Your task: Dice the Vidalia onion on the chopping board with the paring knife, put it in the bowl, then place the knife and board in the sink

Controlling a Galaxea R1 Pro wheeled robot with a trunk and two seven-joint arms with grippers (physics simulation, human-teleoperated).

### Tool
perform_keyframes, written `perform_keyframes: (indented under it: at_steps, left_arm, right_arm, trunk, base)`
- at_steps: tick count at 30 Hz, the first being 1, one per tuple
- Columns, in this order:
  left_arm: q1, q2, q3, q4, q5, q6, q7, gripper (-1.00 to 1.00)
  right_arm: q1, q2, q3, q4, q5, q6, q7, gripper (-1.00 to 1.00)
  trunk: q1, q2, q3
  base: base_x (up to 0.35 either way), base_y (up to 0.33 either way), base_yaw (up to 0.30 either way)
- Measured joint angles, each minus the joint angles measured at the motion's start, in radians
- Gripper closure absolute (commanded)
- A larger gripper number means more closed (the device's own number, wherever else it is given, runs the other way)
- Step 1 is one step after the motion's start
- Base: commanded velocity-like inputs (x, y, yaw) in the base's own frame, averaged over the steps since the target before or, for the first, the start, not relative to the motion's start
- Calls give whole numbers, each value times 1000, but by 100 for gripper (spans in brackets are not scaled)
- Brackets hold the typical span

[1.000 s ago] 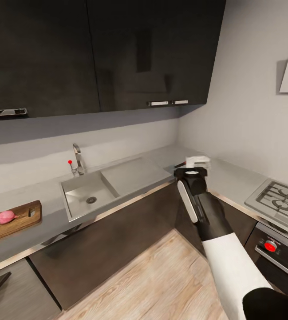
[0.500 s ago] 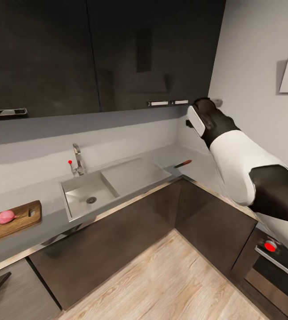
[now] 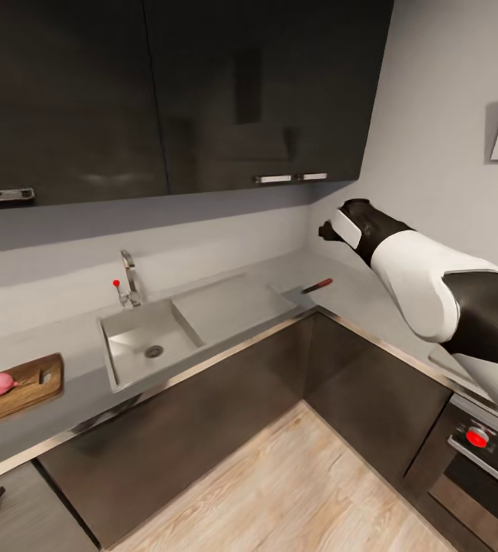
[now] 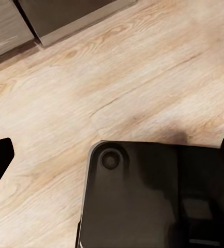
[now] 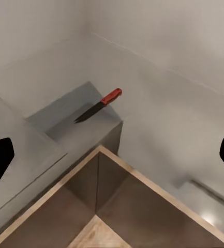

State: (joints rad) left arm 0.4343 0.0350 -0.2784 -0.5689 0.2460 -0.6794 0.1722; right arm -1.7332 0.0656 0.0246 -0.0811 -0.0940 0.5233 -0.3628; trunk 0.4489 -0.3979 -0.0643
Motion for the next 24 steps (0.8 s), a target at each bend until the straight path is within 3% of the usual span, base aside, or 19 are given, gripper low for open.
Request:
perform_keyframes:
  at_steps: [8,15,24]
  left_arm:
    - [0,-1,0,0,1,1,-1,-100]
    - [0,-12,0,7,2,1,-1,-100]
    - [0,-17,1,15,1,2,0,-100]
  right_arm:
    - [22,-20,1,16,2,-41,113,-100]
    - [43,-55,3,17,1,-44,205,-100]
    - [61,-53,5,17,1,-88,221,-100]
  trunk:
    - [0,0,0]
    - [0,0,0]
    - [0,0,0]
  base:
    - [210,-227,0]
    - [124,-309,0]
    - [170,-204,0]
